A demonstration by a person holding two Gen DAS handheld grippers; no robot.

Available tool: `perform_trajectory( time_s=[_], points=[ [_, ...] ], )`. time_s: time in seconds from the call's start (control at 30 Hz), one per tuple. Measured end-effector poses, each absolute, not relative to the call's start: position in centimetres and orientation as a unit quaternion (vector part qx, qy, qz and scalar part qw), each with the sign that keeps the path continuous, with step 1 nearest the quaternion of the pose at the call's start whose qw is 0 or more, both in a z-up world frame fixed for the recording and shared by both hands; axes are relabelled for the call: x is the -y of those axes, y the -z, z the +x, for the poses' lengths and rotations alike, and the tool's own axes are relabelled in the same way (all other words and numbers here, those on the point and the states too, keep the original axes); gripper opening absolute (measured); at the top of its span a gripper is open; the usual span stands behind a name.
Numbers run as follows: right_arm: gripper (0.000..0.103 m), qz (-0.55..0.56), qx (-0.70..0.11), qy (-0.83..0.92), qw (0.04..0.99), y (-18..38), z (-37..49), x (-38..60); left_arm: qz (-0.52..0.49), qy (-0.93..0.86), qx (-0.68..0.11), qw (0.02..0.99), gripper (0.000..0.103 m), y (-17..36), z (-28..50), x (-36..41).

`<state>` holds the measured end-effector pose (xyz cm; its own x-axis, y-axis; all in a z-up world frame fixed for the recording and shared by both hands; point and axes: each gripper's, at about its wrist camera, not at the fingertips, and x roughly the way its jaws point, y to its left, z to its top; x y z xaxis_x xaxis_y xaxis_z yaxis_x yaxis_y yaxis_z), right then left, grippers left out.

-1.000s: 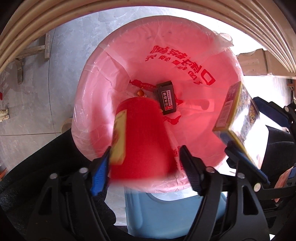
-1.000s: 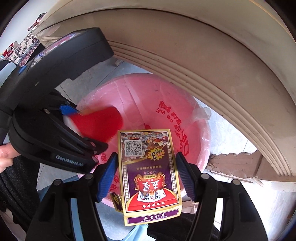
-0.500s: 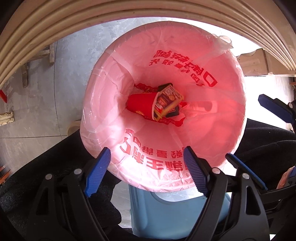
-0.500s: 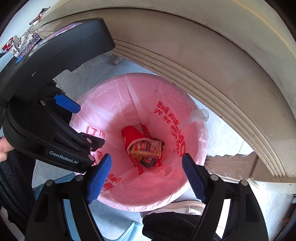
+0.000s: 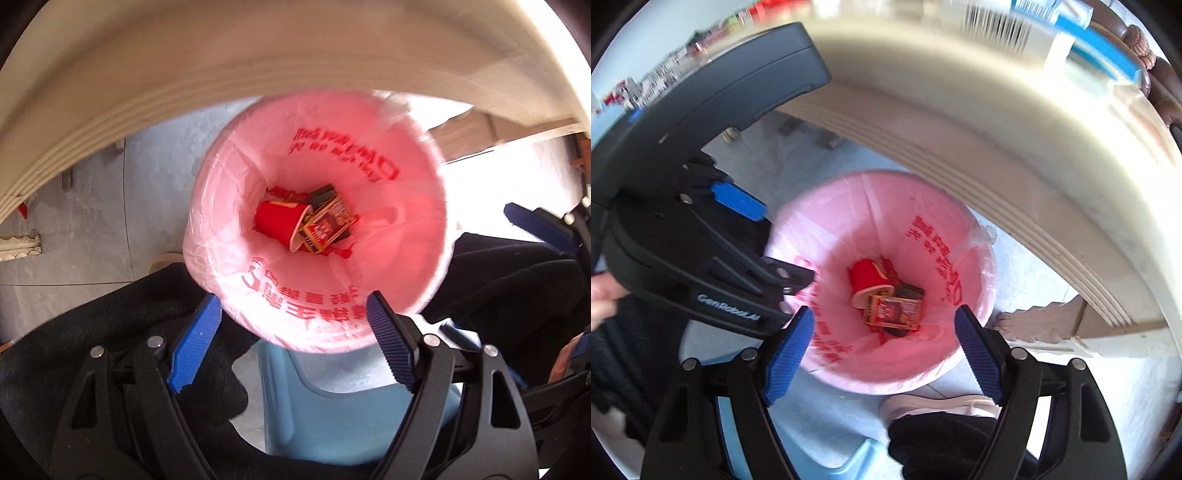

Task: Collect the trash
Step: 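Open both tools to release the cup and box, then raise them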

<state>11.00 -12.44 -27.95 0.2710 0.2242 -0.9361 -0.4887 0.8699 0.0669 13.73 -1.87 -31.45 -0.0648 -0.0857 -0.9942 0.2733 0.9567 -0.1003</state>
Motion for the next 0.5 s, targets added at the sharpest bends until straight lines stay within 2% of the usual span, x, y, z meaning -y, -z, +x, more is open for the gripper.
perform_trajectory(
  time_s=[0.1, 0.27, 0.4, 0.5],
  points=[
    [0.077, -0.102, -0.537, -0.237, 0.803, 24.5, 9.5, 13.0, 0.049, 0.152, -0.696, 0.700, 0.079, 27.9, 12.5, 1.2],
    [0.094, -0.097, -0.471, -0.257, 0.838, 16.7, 7.1, 14.5, 0.058, 0.186, -0.640, 0.743, 0.083, 20.3, 11.1, 0.1],
    [0.096, -0.087, -0.431, -0.261, 0.860, 10.6, 7.1, 16.5, 0.077, 0.211, -0.598, 0.770, 0.089, 13.5, 11.1, -0.4],
    [0.096, -0.061, -0.408, -0.271, 0.869, 6.2, 8.2, 18.4, 0.109, 0.227, -0.575, 0.778, 0.090, 8.6, 11.8, -0.4]
  ],
)
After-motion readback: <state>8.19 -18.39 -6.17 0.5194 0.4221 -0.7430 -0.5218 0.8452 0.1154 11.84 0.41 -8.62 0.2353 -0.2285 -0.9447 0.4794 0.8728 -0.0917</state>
